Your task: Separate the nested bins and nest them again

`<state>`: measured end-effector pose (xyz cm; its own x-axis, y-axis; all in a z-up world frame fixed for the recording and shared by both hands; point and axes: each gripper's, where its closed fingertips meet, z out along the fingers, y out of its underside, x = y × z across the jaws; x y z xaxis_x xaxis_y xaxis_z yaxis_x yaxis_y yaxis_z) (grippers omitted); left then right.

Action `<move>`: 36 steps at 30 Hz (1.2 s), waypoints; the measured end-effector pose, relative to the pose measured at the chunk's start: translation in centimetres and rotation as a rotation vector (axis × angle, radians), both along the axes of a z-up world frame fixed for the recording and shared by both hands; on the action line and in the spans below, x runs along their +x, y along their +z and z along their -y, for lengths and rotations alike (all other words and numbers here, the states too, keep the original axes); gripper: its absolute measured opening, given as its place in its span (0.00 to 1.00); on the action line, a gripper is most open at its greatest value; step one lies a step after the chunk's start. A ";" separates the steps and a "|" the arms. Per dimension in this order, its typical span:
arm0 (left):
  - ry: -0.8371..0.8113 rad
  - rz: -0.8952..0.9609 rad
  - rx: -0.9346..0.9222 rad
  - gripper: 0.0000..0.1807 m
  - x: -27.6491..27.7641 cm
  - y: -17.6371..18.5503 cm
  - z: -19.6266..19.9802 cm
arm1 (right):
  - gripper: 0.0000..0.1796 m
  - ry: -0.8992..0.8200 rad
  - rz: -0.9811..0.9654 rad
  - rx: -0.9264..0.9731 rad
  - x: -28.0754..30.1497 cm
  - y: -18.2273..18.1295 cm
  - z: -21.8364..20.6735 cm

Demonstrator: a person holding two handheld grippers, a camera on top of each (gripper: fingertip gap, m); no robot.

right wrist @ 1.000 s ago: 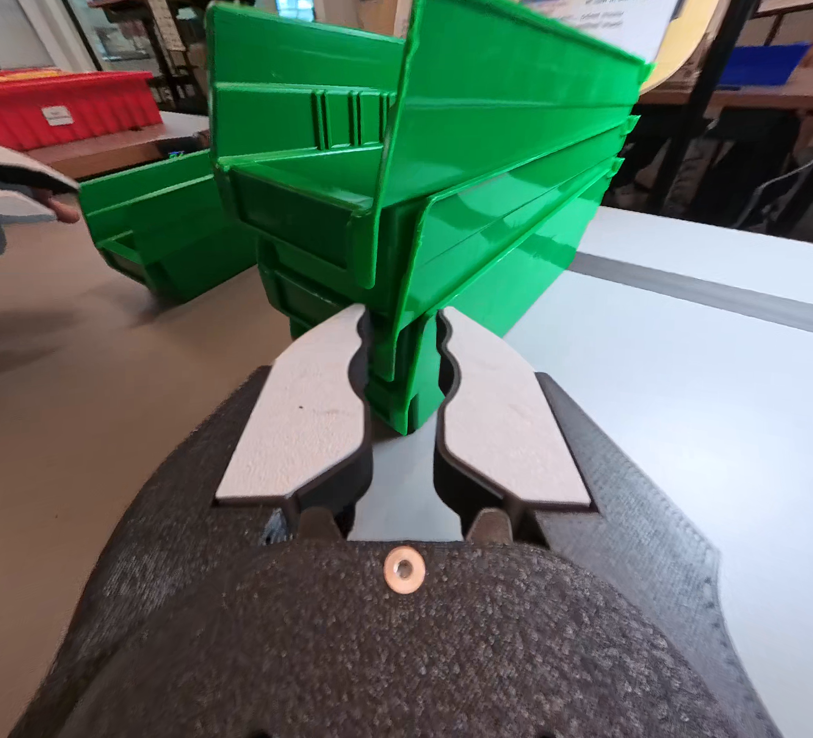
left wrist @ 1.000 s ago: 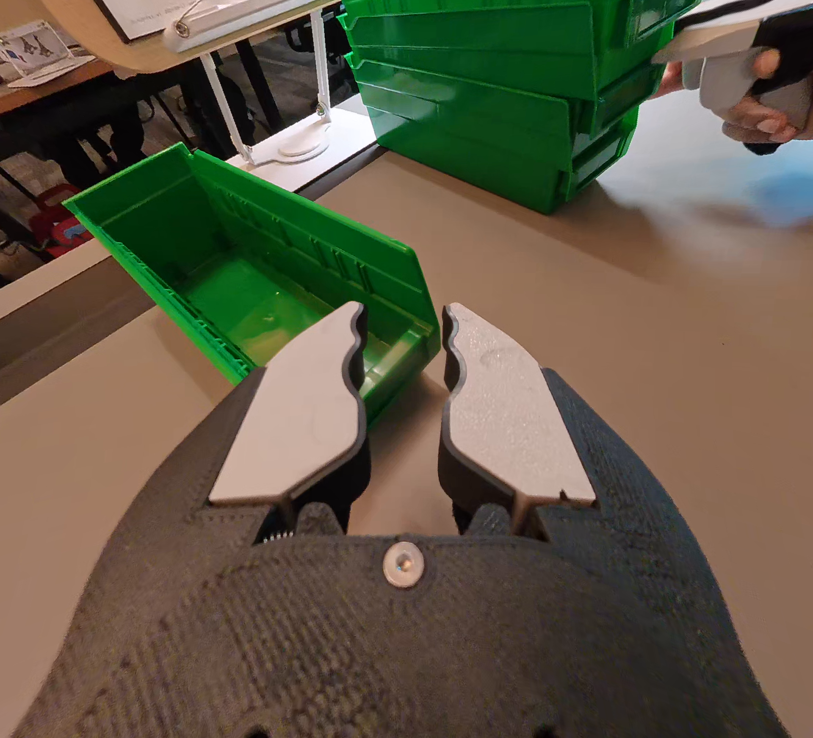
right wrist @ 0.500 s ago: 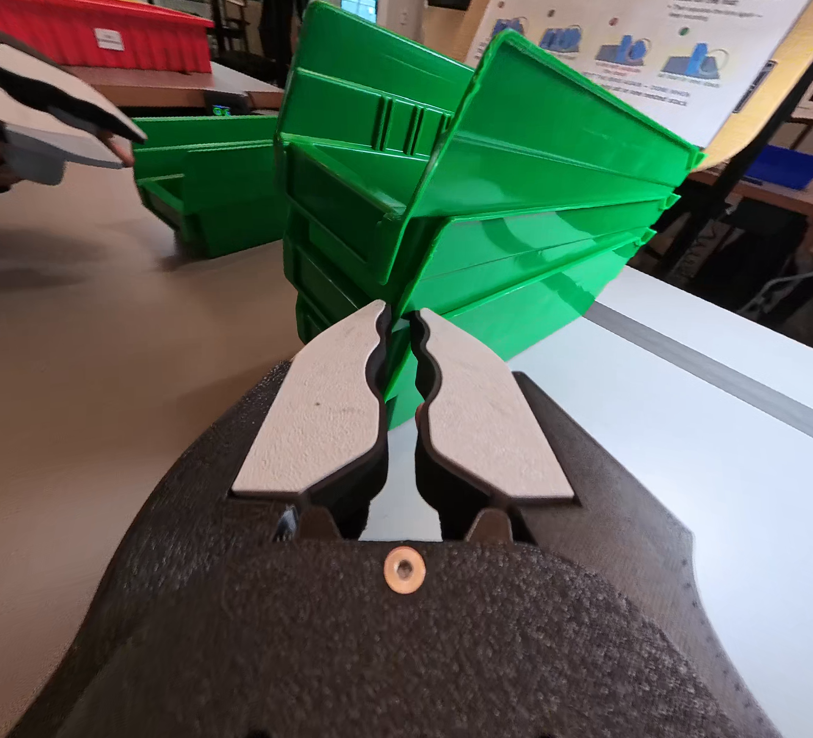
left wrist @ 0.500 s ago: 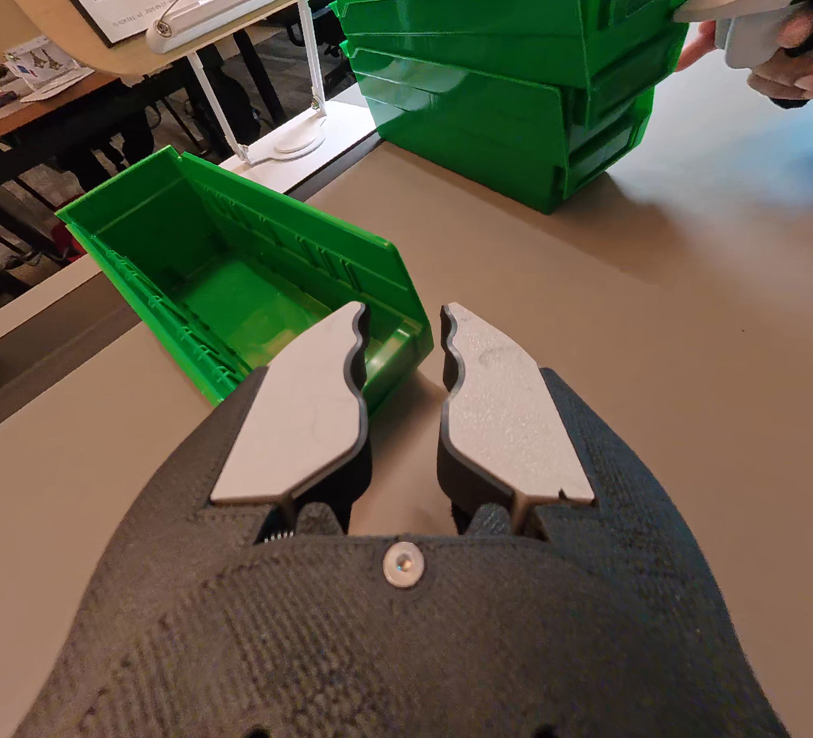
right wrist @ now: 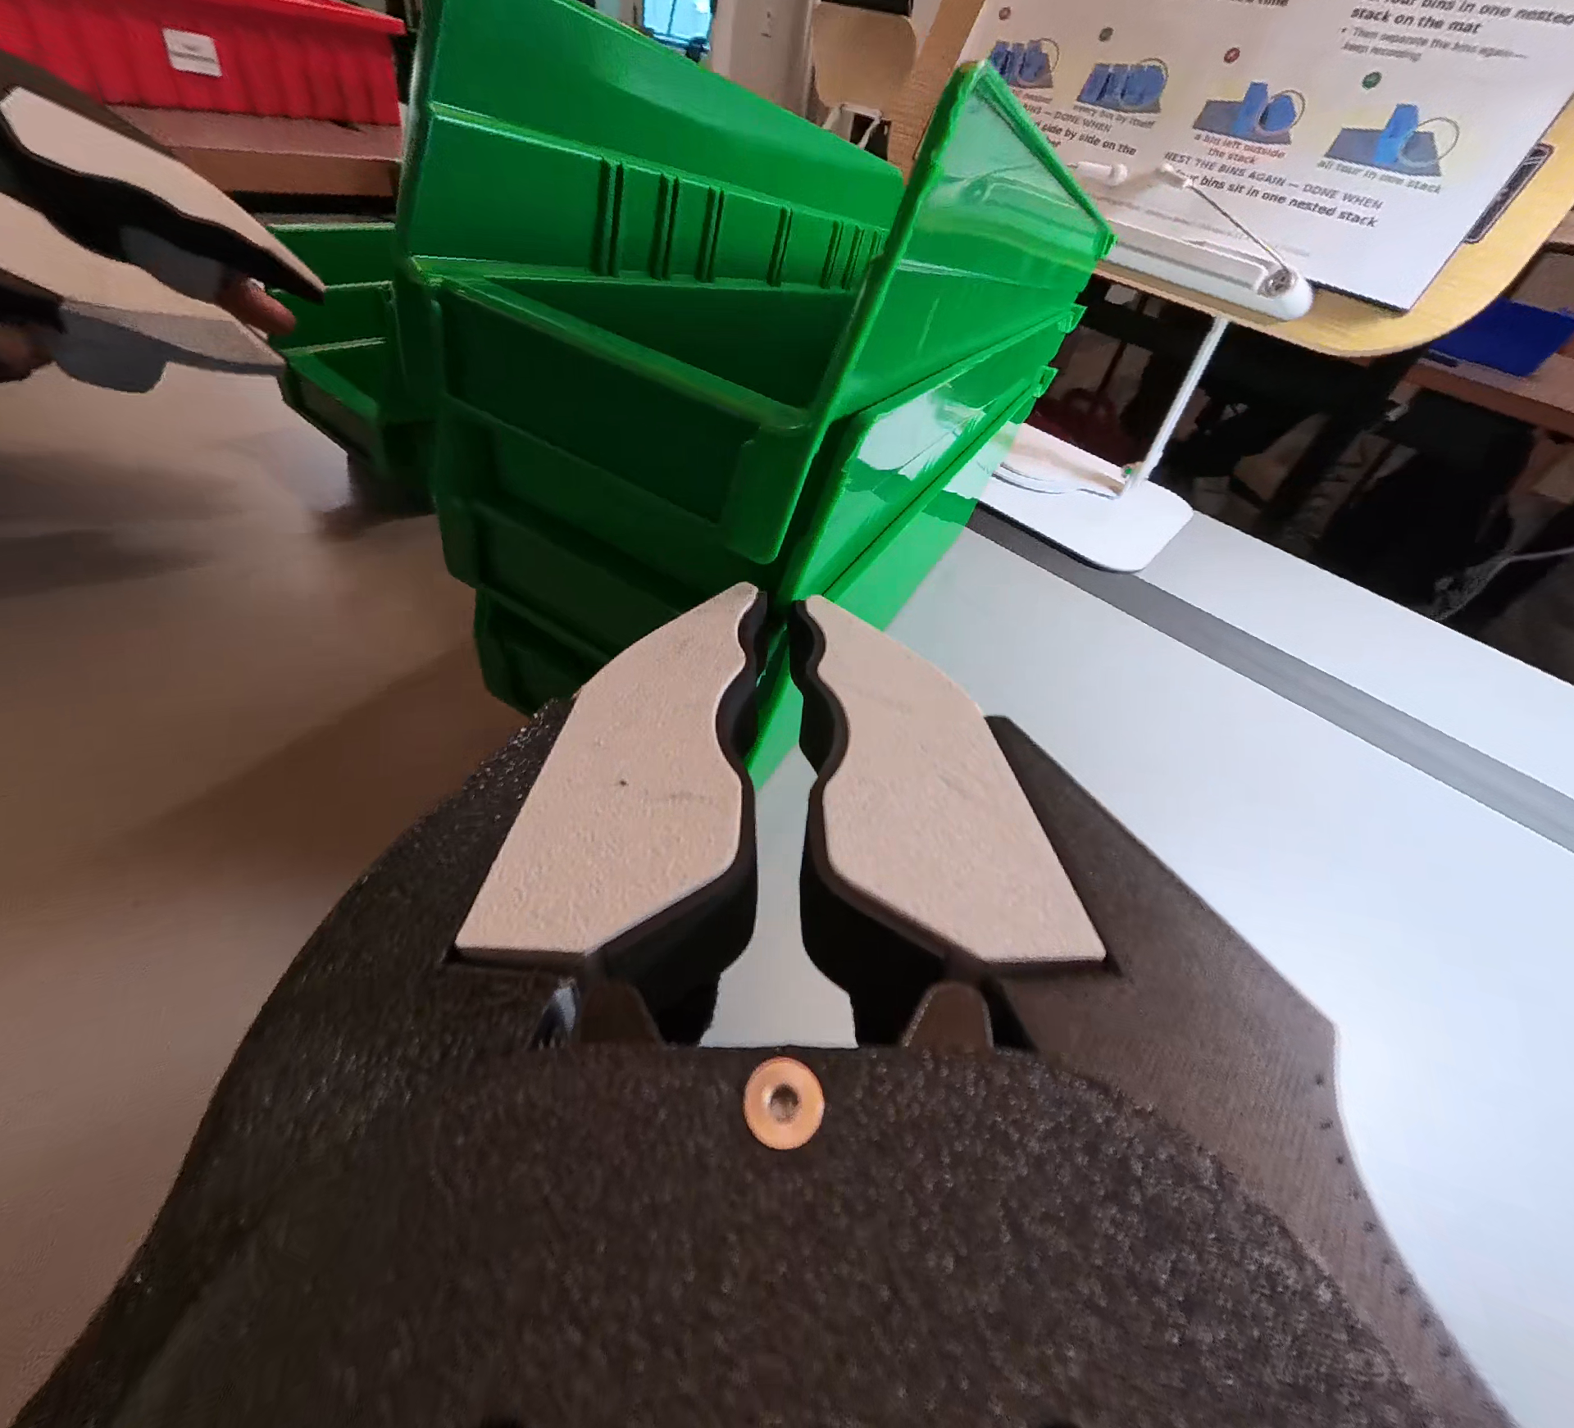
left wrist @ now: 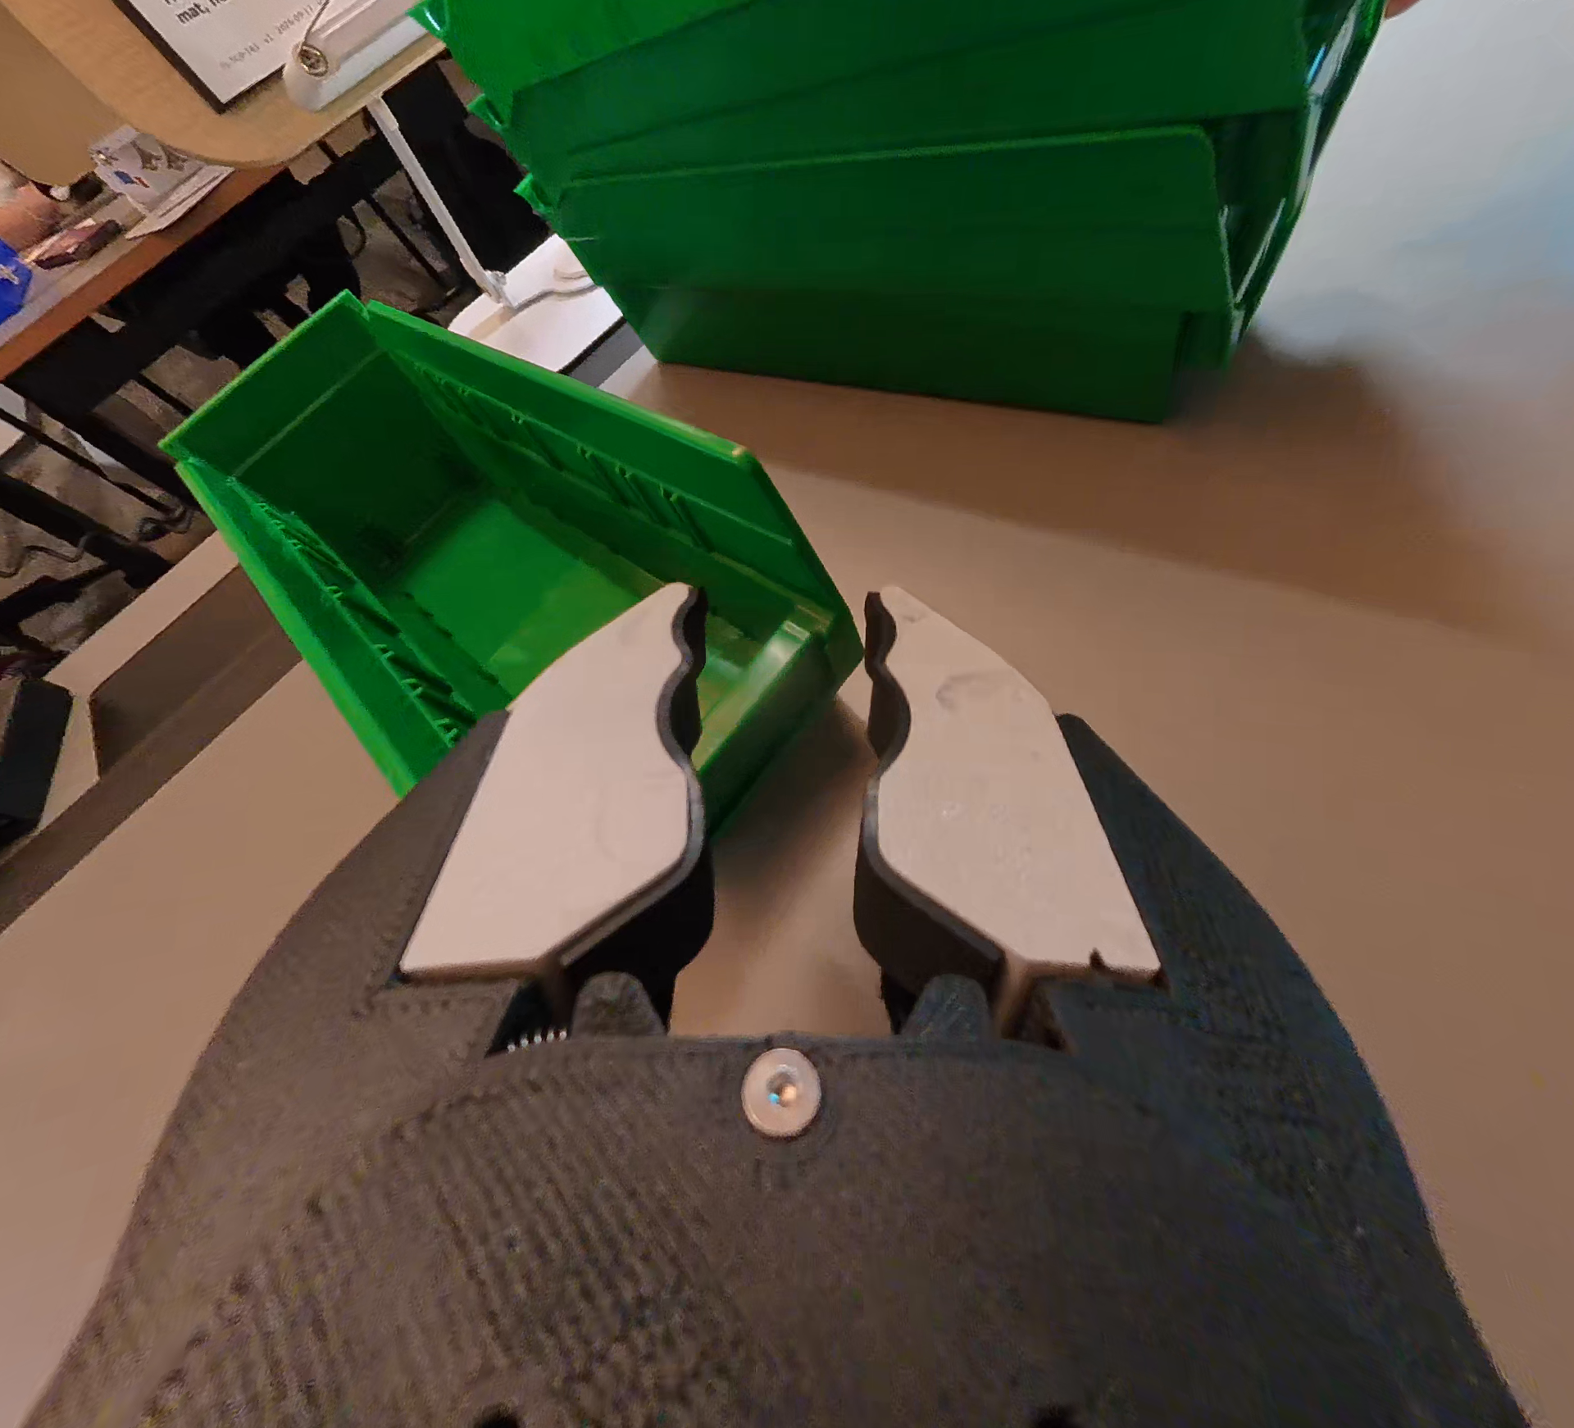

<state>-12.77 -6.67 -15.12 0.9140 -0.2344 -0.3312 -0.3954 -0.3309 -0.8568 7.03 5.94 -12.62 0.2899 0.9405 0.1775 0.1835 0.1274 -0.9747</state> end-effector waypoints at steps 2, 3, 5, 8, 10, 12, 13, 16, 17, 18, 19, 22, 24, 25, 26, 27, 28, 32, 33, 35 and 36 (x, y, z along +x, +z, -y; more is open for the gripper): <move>0.001 -0.018 -0.006 0.20 0.0 -0.3 0.0 | 0.03 -0.006 0.012 0.008 -0.5 0.0 0.8; 0.003 -0.021 -0.009 0.20 0.0 -0.4 0.0 | 0.03 -0.006 0.019 0.016 -0.7 0.0 1.4; 0.004 -0.018 -0.014 0.20 -0.1 -0.5 -0.1 | 0.03 -0.006 0.029 0.038 -1.1 0.0 2.5; 0.003 -0.019 -0.017 0.20 0.0 -0.6 -0.1 | 0.04 -0.021 0.042 0.077 -1.5 0.0 3.5; 0.002 -0.028 -0.019 0.20 0.0 -0.7 -0.1 | 0.04 -0.042 0.043 0.081 -1.7 0.0 3.4; 0.002 -0.040 -0.021 0.20 0.1 -0.8 -0.2 | 0.03 -0.073 0.040 0.064 -1.9 0.0 3.1; 0.002 -0.046 -0.024 0.20 0.0 -0.9 -0.2 | 0.03 -0.089 0.045 0.067 -2.1 0.0 2.8; 0.007 -0.062 -0.032 0.21 0.0 -1.1 -0.4 | 0.03 -0.143 0.049 0.052 -2.9 -0.1 1.9; 0.008 -0.069 -0.034 0.21 -0.1 -1.1 -0.4 | 0.03 -0.154 0.049 0.037 -3.1 -0.1 1.6; 0.009 -0.077 -0.038 0.22 -0.1 -1.2 -0.4 | 0.03 -0.164 0.050 0.025 -3.3 -0.1 1.3; 0.008 -0.086 -0.044 0.22 -0.2 -1.3 -0.4 | 0.03 -0.169 0.049 0.016 -3.5 -0.1 1.0; 0.014 -0.122 -0.059 0.24 -0.6 -1.5 -0.6 | 0.03 -0.147 0.046 -0.018 -4.1 -0.3 0.8; 0.007 -0.155 -0.090 0.25 -1.0 -1.7 -0.7 | 0.06 -0.107 0.054 -0.074 -4.0 -0.4 1.0; 0.002 -0.178 -0.124 0.27 -1.2 -2.0 -0.6 | 0.11 -0.080 0.054 -0.103 -3.7 -0.3 1.3; -0.007 -0.201 -0.166 0.28 -1.5 -2.5 -0.5 | 0.14 -0.064 0.044 -0.120 -3.1 0.2 1.6; -0.019 -0.224 -0.207 0.29 -1.7 -2.9 -0.5 | 0.17 -0.054 0.029 -0.123 -2.3 0.7 1.7; -0.037 -0.248 -0.237 0.29 -1.8 -3.2 -0.4 | 0.19 -0.049 0.015 -0.122 -1.3 1.3 1.9; -0.081 -0.410 -0.403 0.29 -2.7 -5.2 -0.5 | 0.24 -0.055 -0.021 -0.139 3.5 2.2 2.2; -0.077 -0.464 -0.448 0.30 -3.2 -5.7 -0.6 | 0.24 -0.060 -0.034 -0.139 4.8 2.2 2.3; -0.074 -0.551 -0.533 0.30 -3.9 -6.6 -0.8 | 0.24 -0.057 -0.061 -0.137 7.1 2.0 2.7; -0.072 -0.579 -0.578 0.30 -4.2 -7.1 -0.8 | 0.24 -0.059 -0.069 -0.133 8.2 1.8 2.9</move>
<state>-17.01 -5.88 -22.18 0.6118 -0.5639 -0.5548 -0.7596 -0.6144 -0.2132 15.24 3.02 -10.82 0.3529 0.9352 0.0301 0.1186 -0.0129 -0.9929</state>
